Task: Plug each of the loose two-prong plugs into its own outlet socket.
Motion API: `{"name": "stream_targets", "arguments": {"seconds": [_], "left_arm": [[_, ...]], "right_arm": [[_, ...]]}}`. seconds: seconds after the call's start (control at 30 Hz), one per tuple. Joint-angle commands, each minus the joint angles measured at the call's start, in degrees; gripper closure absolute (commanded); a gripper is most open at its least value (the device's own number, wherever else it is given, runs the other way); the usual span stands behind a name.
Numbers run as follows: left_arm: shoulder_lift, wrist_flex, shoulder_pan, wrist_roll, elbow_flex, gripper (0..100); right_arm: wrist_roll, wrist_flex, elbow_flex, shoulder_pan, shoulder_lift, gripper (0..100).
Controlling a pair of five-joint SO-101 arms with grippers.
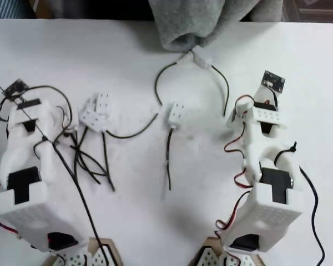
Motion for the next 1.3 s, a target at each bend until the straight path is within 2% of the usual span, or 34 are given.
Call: {"name": "stream_targets", "arguments": {"seconds": [0.0, 0.17, 0.33, 0.53, 0.63, 0.77, 0.9, 1.07, 1.17, 1.27], "left_arm": [[-1.8, 5.89, 0.66, -8.53, -6.24, 98], [-5.41, 15.56, 1.36, -17.93, -13.63, 98], [-11.56, 26.2, 1.8, -30.68, -21.54, 98], [-20.35, 40.7, 8.66, -52.75, -26.29, 98], [-23.25, 43.34, 12.35, -58.64, -22.59, 98], [-25.54, 43.34, 19.3, -66.02, -12.4, 98], [-26.95, 41.49, 30.99, -69.36, -0.09, 98], [-27.82, 28.31, 42.68, -66.81, 14.24, 97], [-27.47, 19.43, 46.11, -64.97, 20.57, 97], [-27.47, 13.98, 47.96, -65.23, 25.67, 97]], "right_arm": [[0.62, -0.92, -0.26, -0.31, -2.51, 55.5], [0.62, -1.45, -0.26, -0.22, -2.51, 55.5], [0.62, -1.45, -0.26, -0.22, -2.51, 55.5], [0.7, -1.45, -0.26, -0.22, -2.51, 55.5], [0.7, -1.45, -0.26, -0.22, -2.51, 55.5], [0.79, -1.45, -0.26, -0.13, -2.51, 55.5], [0.88, -1.45, -0.26, -0.13, -2.51, 55.5], [0.97, -1.45, -0.26, -0.13, -2.51, 55.5], [0.97, -1.45, -0.26, -0.13, -2.51, 55.5], [0.97, -1.45, -0.26, -0.13, -2.51, 55.5]]}}
